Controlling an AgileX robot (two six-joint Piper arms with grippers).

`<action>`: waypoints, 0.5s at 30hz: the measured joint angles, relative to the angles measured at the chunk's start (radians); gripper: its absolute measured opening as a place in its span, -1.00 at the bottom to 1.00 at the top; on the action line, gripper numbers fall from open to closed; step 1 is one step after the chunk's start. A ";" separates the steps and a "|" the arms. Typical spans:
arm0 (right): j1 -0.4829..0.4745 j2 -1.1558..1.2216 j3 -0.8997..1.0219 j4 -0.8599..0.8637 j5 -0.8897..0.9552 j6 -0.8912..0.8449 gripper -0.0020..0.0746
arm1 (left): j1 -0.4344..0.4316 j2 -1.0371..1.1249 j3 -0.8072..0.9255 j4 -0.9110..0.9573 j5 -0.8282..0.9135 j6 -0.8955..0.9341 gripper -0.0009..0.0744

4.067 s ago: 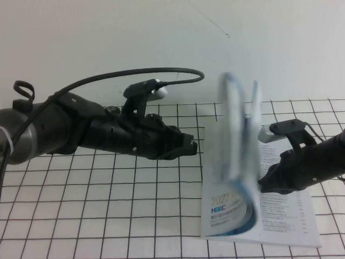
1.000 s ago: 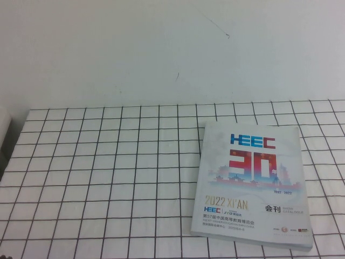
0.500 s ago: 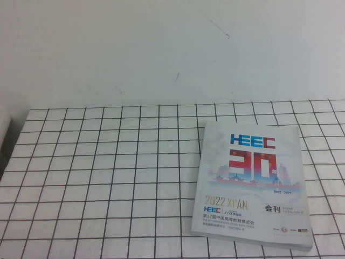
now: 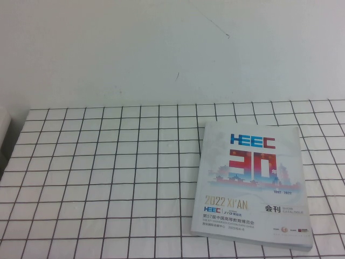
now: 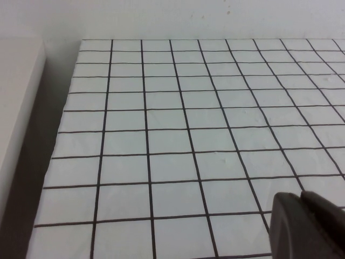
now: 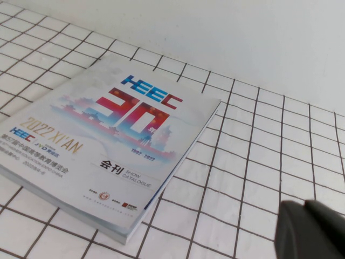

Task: Close book
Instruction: 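Close the open booklet and leave it lying on the table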

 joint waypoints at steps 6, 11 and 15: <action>0.000 0.000 0.000 0.000 0.000 0.000 -0.95 | 0.000 0.000 0.000 0.002 0.000 0.050 -0.99; 0.000 0.000 0.000 0.000 0.000 0.000 -0.95 | 0.000 0.000 0.000 0.003 0.000 0.056 -0.99; 0.000 0.000 0.000 0.000 0.000 0.000 -0.95 | 0.000 0.000 0.000 0.003 0.000 0.057 -0.99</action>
